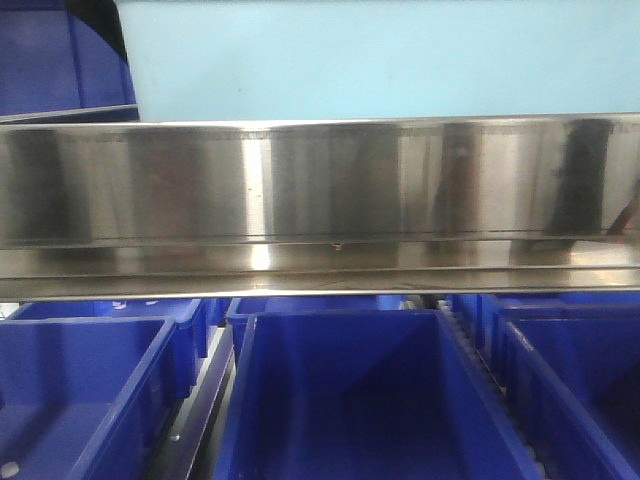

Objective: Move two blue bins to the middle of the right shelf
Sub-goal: 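Close both grippers on opposite walls of the light blue bin, then lift the held light blue bin off the shelf with both grippers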

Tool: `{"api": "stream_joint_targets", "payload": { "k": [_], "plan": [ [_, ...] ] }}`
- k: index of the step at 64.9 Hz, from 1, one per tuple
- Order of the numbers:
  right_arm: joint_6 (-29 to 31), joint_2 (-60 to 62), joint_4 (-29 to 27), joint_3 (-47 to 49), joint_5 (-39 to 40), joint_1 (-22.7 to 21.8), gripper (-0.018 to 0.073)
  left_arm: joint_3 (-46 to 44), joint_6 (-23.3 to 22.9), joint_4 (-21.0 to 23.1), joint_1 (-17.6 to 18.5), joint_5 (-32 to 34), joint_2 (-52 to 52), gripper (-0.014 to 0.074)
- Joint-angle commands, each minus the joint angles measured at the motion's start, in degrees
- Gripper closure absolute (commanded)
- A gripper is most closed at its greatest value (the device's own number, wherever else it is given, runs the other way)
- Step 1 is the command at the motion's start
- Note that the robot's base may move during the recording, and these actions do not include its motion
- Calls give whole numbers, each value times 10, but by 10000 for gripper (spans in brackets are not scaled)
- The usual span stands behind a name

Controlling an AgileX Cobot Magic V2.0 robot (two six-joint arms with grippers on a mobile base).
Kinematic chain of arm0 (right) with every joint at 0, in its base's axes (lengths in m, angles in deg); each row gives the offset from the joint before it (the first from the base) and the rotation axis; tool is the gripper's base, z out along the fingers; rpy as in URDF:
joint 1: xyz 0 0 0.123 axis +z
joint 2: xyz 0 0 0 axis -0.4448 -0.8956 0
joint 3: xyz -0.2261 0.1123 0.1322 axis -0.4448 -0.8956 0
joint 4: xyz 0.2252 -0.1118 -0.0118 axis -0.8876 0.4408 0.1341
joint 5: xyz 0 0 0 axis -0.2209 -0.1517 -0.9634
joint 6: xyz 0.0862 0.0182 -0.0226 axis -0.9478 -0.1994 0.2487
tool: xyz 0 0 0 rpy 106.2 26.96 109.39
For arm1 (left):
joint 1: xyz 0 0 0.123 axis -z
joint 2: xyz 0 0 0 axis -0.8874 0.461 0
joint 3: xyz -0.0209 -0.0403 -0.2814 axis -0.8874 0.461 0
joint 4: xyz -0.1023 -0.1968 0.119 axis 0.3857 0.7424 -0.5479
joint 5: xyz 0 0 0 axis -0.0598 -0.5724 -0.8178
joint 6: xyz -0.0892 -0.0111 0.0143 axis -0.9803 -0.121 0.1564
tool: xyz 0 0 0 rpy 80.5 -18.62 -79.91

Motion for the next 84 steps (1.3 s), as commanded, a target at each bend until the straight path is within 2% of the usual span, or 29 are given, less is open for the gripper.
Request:
{"api": "stream_joint_targets", "payload": {
  "k": [1,4,8,19,21,40,52,72,84],
  "plan": [
    [-1,0,4,5,12,1,87,-6,-9,2,1,1,-4,125],
    [-1,0,4,5,14,1,161,-6,-9,2,1,1,-4,178],
    [-1,0,4,5,14,1,286,-6,-9,2,1,1,-4,304],
    [-1,0,4,5,11,1,676,-6,-9,2,1,1,-4,711],
    [-1,0,4,5,10,1,729,-6,-9,2,1,1,-4,706],
    [-1,15,4,5,5,1,711,-9,-9,1,1,1,-19,707],
    [-1,63,4,7,23,1,711,-36,-9,-23,1,1,-66,707],
    [-9,126,-7,99,19,1,711,-106,-9,-61,1,1,-149,707],
    [-20,140,-13,161,10,2,711,-109,-8,-81,0,1,-181,707]
  ]
}}
